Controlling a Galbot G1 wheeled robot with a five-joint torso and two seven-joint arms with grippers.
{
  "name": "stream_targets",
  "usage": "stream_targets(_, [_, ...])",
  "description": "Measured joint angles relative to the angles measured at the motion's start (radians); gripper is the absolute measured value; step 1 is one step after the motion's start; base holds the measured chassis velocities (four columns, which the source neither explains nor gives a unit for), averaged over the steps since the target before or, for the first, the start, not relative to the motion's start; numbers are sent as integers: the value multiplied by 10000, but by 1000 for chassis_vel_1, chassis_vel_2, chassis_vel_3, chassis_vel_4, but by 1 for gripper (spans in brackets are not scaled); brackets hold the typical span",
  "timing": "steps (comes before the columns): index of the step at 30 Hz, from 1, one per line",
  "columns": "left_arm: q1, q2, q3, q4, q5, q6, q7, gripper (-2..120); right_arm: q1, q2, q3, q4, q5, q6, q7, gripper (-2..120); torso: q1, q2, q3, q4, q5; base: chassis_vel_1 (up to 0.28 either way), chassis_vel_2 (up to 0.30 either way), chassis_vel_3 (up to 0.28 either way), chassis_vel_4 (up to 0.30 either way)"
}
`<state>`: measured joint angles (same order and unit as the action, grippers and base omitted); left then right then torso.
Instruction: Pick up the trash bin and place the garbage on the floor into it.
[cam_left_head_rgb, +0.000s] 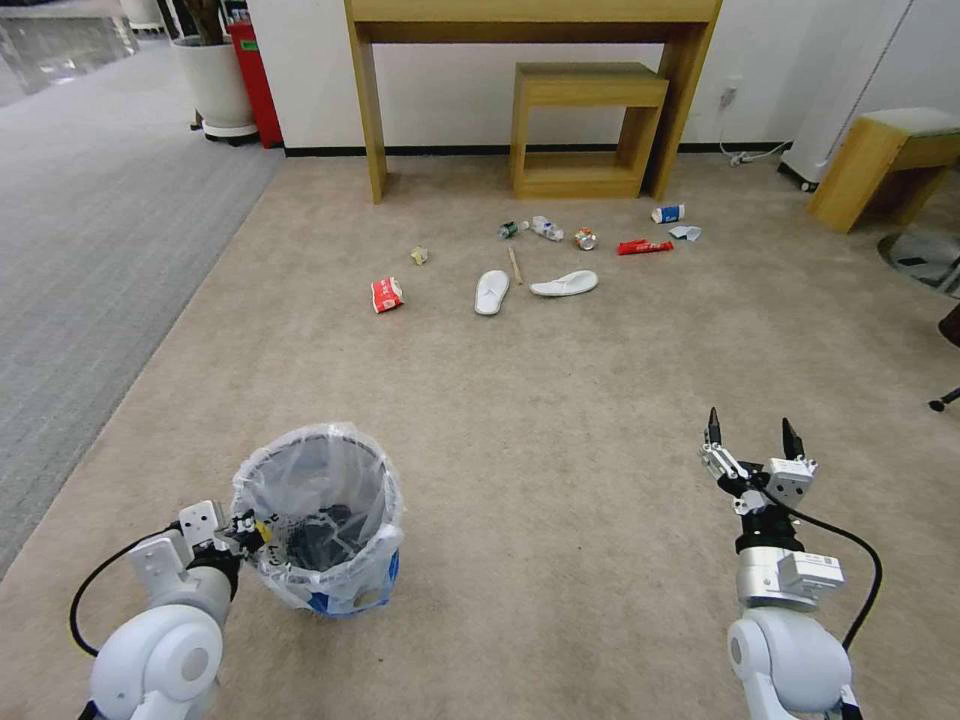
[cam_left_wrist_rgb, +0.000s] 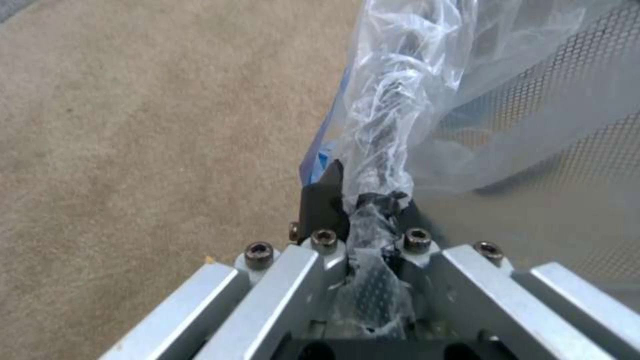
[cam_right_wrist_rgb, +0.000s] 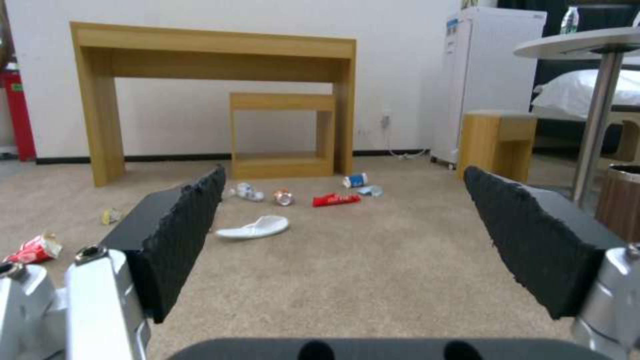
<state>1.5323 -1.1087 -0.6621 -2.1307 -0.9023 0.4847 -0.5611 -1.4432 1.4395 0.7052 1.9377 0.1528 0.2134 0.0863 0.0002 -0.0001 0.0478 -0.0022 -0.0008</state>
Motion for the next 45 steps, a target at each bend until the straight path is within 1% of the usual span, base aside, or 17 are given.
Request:
stream_targets(9, [-41, -109, -270, -469, -405, 116, -222, 1, -148, -44, -9, 139, 85, -101, -3, 92, 0, 0, 0, 0, 1, 0, 0, 0, 0])
stream_targets(17, [-105, -194, -463, -804, -804, 273, -441, 1, -236, -69, -7, 261, 69, -298, -6, 96, 0, 1, -1, -1, 0, 0, 0, 0, 0])
stream_targets(35, [-101, -186, -601, -805, -828, 258, -410, 1, -321, -135, -20, 112, -174, -205, 43, 95, -1, 1, -1, -1, 0, 0, 0, 0, 0])
stream_targets(45, [-104, -241, -583, -761, -740, 233, -384, 1, -246, -164, 1, 114, -228, -241, -12, 89, -1, 2, -1, 0, 0, 0, 0, 0, 0])
